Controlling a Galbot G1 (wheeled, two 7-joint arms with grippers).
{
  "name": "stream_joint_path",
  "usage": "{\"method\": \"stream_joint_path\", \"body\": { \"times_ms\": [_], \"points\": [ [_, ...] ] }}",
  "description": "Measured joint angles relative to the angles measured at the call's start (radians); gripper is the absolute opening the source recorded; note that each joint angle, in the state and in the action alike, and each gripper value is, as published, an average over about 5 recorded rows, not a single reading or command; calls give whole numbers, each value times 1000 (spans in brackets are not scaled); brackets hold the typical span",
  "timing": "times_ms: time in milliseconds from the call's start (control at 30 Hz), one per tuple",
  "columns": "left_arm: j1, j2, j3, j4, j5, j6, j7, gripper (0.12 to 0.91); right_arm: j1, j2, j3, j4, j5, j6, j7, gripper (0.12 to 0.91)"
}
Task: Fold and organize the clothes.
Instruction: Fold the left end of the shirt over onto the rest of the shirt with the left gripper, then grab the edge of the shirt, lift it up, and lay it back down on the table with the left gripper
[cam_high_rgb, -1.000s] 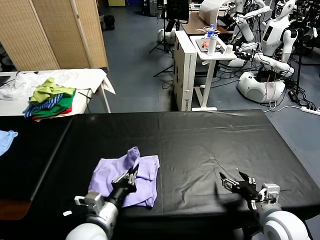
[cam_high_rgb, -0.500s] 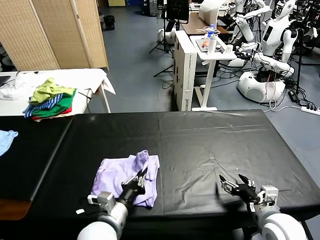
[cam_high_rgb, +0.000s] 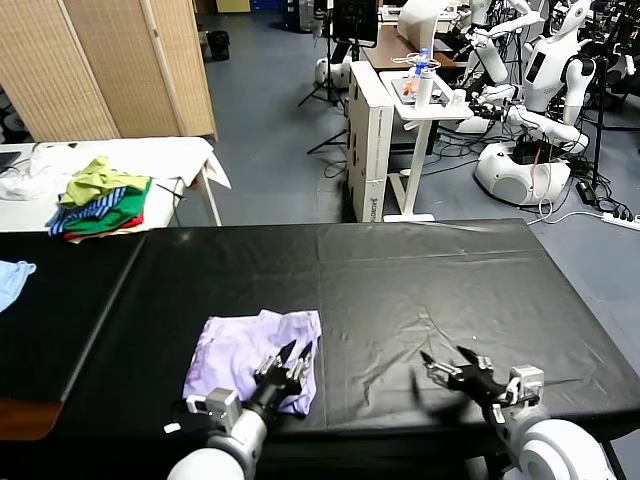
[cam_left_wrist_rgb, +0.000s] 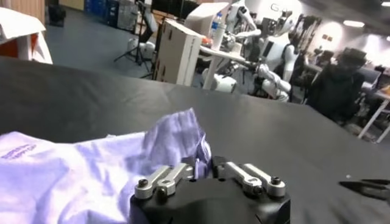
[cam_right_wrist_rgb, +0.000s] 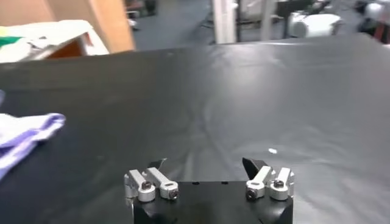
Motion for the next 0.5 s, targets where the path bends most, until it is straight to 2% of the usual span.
{"method": "stream_joint_path", "body": {
  "times_ms": [100, 167, 333, 500],
  "points": [
    [-1, 13, -24, -16, 12, -14, 16, 843, 38, -25, -47, 16, 39, -2, 2, 907],
    [-9, 25, -48, -17, 36, -30, 20, 890, 71, -38, -90, 22, 46, -2, -5, 907],
    [-21, 75, -133, 3, 82, -70, 19, 906, 161, -59, -229, 12, -18, 12, -65, 907],
    [-5, 115, -211, 27, 105, -85, 18, 907, 268, -90, -400, -17, -150, 64, -170, 907]
  ]
}}
